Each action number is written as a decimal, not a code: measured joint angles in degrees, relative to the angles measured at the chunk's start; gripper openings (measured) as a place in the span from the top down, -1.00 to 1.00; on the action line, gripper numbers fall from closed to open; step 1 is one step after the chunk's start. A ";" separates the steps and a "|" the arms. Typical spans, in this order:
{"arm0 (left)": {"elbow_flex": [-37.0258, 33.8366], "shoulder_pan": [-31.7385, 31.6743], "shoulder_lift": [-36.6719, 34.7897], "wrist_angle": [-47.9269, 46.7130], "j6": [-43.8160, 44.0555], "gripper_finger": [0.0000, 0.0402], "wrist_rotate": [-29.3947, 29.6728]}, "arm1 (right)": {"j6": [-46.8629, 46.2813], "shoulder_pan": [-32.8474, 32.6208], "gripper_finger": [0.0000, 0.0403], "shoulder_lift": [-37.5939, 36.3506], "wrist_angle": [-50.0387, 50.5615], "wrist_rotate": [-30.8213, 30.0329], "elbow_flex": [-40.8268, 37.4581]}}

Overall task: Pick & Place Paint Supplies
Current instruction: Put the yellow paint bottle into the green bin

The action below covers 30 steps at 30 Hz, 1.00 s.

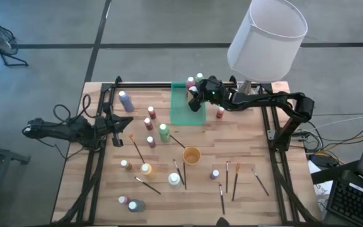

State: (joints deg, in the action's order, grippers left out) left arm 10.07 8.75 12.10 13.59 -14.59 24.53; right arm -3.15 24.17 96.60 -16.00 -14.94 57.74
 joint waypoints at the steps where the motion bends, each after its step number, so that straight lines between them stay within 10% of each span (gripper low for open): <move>1: 0.00 0.00 0.00 0.01 0.00 0.92 -0.02 | 0.40 0.02 0.43 0.00 -0.30 -0.48 0.00; 30: 0.00 0.00 0.00 -0.01 0.00 0.92 -0.01 | 0.31 0.46 0.43 0.02 -1.43 -1.31 -0.63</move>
State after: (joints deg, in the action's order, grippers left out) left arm 10.07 8.75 12.10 13.58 -14.59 24.53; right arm -2.84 24.62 96.62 -17.43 -16.25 57.10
